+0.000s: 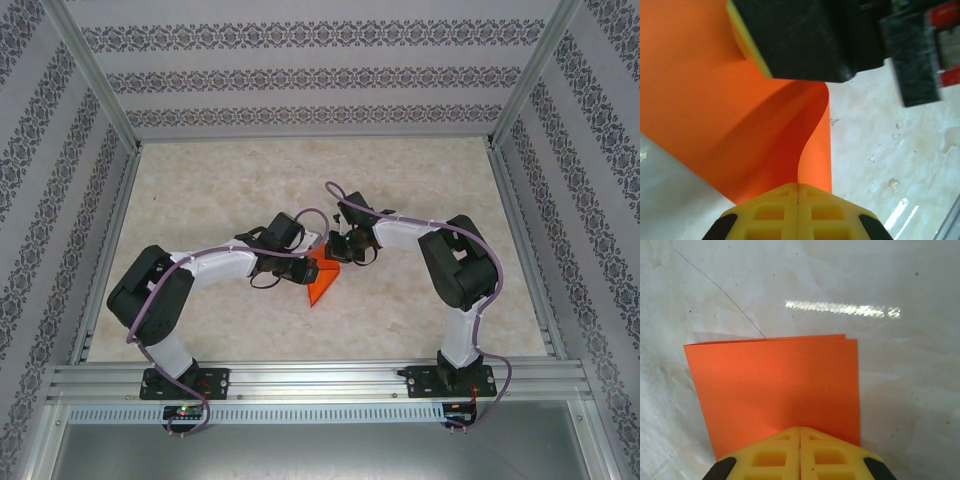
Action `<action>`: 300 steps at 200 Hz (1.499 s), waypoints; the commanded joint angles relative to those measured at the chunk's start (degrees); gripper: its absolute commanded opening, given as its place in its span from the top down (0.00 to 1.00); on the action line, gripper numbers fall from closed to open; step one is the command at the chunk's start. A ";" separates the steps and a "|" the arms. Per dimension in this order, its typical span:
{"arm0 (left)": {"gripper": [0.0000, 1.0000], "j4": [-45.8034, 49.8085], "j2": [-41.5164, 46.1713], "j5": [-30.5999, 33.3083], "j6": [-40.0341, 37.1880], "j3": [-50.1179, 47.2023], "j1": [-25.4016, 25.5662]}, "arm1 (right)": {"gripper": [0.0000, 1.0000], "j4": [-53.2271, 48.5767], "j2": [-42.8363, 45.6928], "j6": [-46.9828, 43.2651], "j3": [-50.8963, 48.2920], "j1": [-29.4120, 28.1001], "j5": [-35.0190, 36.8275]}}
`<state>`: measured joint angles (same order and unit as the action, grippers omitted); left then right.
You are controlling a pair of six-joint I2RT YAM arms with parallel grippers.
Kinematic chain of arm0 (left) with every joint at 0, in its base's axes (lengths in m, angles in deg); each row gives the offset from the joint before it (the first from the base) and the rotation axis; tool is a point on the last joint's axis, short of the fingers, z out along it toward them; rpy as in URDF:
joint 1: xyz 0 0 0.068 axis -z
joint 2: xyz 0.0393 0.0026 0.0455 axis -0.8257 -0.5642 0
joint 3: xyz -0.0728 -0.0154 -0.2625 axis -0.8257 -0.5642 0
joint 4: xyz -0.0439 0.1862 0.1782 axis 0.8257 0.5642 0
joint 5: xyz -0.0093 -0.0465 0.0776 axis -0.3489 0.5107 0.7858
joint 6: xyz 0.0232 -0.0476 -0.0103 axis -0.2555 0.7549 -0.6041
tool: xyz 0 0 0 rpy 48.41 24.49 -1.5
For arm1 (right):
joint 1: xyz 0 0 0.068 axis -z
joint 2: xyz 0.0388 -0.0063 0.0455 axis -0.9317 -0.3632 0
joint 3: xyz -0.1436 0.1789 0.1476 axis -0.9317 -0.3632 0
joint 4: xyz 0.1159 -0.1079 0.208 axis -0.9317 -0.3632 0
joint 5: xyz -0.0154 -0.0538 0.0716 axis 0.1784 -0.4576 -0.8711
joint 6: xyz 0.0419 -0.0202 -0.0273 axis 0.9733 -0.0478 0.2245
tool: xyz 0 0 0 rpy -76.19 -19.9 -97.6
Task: Fold a paper plane with a square sheet of paper (pick it up from the middle)
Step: Third fold the triangle at the center of the table.
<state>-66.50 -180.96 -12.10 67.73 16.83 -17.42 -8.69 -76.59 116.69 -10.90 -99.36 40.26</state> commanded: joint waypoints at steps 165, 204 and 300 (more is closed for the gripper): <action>0.92 -0.82 -3.03 3.59 0.31 -0.56 -0.71 | 0.90 -1.51 -1.26 1.24 -0.57 -0.87 1.37; 0.91 -1.04 -4.07 3.69 0.23 -0.14 -0.64 | 0.90 -1.20 -1.01 1.73 -0.91 -0.90 1.34; 0.90 -3.69 -5.01 2.31 1.70 -1.29 -0.71 | 0.89 1.31 0.02 3.70 -2.15 -0.97 0.40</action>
<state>-67.40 -185.44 -9.33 68.06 16.09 -17.46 -7.69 -76.52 119.27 -11.47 -99.47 40.15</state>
